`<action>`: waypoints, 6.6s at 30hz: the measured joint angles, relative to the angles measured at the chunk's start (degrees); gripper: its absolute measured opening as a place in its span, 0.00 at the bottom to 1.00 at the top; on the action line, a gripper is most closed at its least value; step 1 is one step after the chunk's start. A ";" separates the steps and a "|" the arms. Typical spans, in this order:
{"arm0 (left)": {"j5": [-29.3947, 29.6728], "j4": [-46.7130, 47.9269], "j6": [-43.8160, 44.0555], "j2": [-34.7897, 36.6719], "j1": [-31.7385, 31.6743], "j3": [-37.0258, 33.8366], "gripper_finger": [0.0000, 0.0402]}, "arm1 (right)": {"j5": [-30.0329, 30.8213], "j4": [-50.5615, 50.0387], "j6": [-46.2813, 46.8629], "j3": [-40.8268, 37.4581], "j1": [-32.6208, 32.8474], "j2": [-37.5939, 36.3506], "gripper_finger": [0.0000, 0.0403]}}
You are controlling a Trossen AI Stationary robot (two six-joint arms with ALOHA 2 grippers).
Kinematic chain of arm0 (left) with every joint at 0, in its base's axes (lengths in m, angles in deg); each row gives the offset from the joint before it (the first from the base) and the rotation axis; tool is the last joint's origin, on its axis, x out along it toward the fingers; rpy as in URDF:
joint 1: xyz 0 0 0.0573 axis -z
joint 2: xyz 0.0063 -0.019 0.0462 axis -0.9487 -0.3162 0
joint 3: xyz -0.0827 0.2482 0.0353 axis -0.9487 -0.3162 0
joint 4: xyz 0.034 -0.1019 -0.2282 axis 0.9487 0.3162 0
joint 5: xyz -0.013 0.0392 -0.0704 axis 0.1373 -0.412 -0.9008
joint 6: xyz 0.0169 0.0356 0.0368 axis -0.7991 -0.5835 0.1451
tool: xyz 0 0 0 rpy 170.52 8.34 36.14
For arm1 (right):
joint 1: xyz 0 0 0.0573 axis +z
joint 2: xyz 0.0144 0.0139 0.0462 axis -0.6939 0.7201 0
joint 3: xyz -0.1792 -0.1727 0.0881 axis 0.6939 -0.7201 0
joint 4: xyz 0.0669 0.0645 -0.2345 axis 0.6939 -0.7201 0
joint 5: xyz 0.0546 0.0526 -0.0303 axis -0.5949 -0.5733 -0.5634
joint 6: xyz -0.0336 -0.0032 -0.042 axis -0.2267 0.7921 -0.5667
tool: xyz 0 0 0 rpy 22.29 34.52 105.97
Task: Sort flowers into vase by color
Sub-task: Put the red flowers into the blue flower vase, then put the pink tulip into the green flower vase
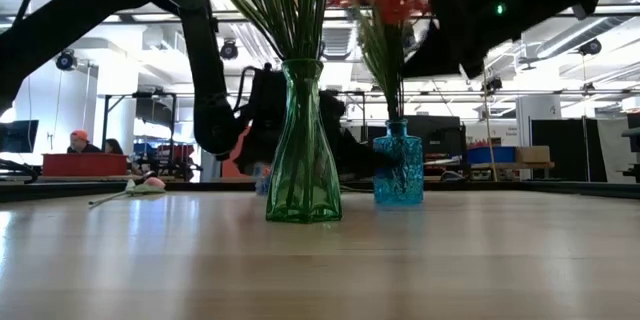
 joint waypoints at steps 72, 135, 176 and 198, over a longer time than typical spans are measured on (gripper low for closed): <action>43.40 109.94 39.76 49.48 -19.09 -19.17 0.65 | -4.22 -11.66 2.40 0.40 6.16 -9.30 0.53; 0.51 40.11 4.31 82.66 2.53 -8.52 0.00 | -7.15 13.37 -20.09 6.20 18.38 -10.84 0.53; 8.64 57.73 -12.53 54.75 10.91 18.39 0.00 | -16.15 -9.85 -30.40 53.80 6.03 13.23 0.52; 11.86 63.26 -16.00 56.92 11.04 22.20 0.43 | -16.17 -10.13 -31.42 53.76 6.12 9.40 0.03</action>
